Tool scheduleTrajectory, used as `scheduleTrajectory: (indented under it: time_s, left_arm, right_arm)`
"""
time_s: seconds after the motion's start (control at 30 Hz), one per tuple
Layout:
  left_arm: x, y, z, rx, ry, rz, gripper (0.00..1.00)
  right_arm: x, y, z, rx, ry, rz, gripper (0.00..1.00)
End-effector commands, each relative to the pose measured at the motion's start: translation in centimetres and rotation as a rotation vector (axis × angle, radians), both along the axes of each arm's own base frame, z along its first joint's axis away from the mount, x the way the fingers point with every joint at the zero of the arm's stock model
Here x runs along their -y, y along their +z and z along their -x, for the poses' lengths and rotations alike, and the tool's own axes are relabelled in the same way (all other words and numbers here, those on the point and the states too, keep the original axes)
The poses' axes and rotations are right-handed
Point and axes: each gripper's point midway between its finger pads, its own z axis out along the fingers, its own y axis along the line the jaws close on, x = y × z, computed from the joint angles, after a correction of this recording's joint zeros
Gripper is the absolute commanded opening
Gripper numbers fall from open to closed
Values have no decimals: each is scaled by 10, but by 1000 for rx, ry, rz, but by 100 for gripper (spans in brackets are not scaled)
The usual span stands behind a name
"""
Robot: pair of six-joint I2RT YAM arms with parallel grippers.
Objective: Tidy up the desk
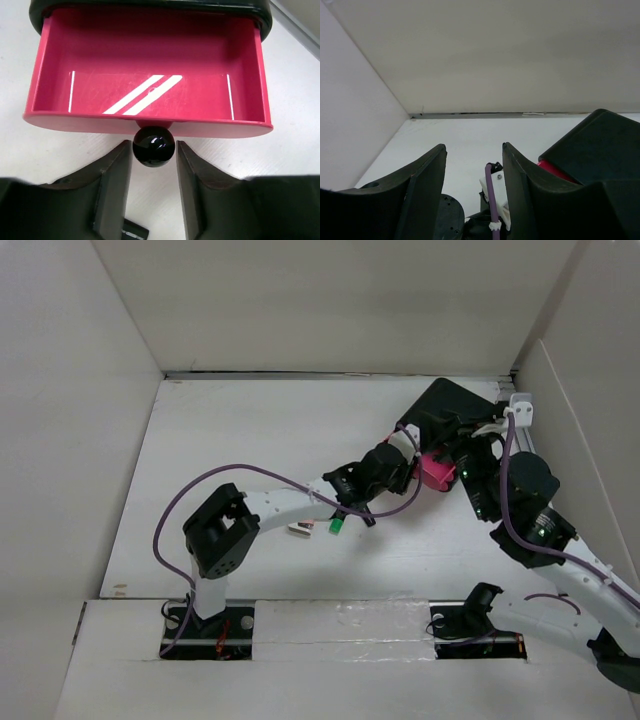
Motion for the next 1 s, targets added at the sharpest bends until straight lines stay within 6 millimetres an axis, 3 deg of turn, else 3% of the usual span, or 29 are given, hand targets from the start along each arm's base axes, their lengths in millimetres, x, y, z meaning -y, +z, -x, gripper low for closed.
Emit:
scheduleTrajectory:
  time_s: [0.0, 0.07, 0.13, 0.33, 0.37, 0.43, 0.47, 0.53, 0.63, 0.73, 0.8, 0.87, 0.97]
  left_arm:
    - [-2, 39, 3, 47, 4, 91, 37]
    - [-4, 40, 1, 54, 16, 90, 56]
    - [-6, 40, -1, 58, 28, 82, 64]
    - [-27, 55, -5, 98, 101, 84, 70]
    - [-38, 68, -7, 124, 148, 100, 70]
    - [-58, 67, -7, 140, 203, 99, 70]
    - [-75, 81, -6, 162, 256, 127, 69]
    - [-93, 68, 2, 149, 278, 113, 62]
    - [-114, 41, 13, 77, 294, 81, 42]
    - [-131, -8, 25, -29, 337, 15, 32]
    - [-145, -37, 36, -82, 383, -2, 31]
    - [-155, -54, 41, -118, 396, -6, 37]
    - [-152, -62, 39, -135, 403, -26, 49]
  right_arm:
    - [-1, 4, -1, 15, 10, -22, 54]
    - [0, 3, -2, 14, 4, -25, 57]
    - [-1, 3, -2, 13, 8, -20, 57]
    - [-2, 0, -2, 11, 15, -21, 56]
    - [-3, -2, -2, 9, 14, -14, 52]
    - [-6, -11, -2, -1, 28, -14, 43]
    - [-9, -18, -2, -12, 43, -17, 38]
    - [-24, -28, -2, -9, 102, -30, 19]
    - [-49, -53, -8, -59, 176, -16, 0]
    - [-64, -74, -12, -105, 215, 4, 0]
    - [-71, -87, -16, -132, 226, 22, 0]
    - [-75, -94, -15, -141, 243, 19, 0]
    - [-80, -99, -12, -126, 275, -2, 2]
